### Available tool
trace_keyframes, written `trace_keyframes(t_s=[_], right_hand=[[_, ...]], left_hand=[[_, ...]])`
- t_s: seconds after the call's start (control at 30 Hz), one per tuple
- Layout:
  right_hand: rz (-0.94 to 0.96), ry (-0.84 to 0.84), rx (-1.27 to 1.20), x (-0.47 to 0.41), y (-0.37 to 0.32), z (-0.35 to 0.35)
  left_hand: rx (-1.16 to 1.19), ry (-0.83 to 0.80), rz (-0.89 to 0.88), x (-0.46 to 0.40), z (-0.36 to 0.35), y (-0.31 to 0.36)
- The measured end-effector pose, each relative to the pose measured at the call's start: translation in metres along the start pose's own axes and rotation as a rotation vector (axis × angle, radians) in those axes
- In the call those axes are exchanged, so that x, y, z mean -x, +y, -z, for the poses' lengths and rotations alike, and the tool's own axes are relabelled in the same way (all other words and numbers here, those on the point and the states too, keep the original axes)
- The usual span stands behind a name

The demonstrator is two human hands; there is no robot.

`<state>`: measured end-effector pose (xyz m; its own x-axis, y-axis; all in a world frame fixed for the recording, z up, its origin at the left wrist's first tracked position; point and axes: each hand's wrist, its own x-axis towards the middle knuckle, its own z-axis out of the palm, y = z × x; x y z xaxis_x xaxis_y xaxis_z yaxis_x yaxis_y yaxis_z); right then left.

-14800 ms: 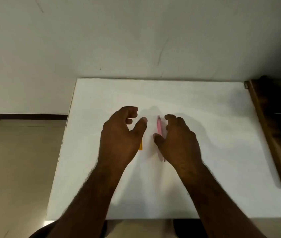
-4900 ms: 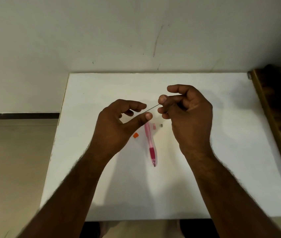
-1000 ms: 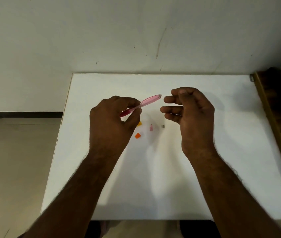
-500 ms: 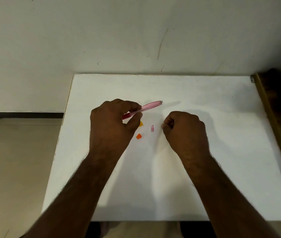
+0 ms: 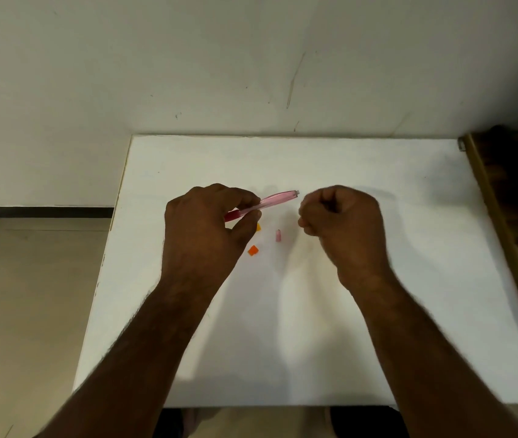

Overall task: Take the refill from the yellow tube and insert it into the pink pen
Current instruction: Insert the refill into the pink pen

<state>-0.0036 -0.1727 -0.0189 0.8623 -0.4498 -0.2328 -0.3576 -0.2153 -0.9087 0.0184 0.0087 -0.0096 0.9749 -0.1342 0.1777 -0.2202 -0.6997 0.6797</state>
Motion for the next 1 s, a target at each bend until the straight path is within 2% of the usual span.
trace_keyframes(t_s=[0.07, 0.1, 0.23, 0.67, 0.87, 1.0], right_hand=[[-0.141, -0.006, -0.460, -0.002, -0.006, 0.005], [-0.195, -0.016, -0.582, -0.002, -0.009, 0.007], [-0.253, -0.076, -0.723, -0.001, -0.013, 0.009], [-0.149, -0.116, -0.564, 0.000, -0.009, 0.008], [0.075, -0.103, -0.253, -0.003, -0.003, 0.008], [0.103, -0.122, -0.132, -0.004, -0.002, 0.011]], left_hand=[[-0.006, -0.012, 0.000, 0.000, 0.001, 0.000], [-0.008, -0.017, 0.000, 0.000, 0.001, -0.001], [-0.014, -0.020, -0.008, 0.000, 0.000, 0.000], [0.015, -0.015, 0.015, 0.000, -0.001, 0.001], [-0.002, -0.025, -0.022, 0.000, -0.001, -0.002], [-0.029, -0.039, -0.024, 0.000, 0.000, -0.005]])
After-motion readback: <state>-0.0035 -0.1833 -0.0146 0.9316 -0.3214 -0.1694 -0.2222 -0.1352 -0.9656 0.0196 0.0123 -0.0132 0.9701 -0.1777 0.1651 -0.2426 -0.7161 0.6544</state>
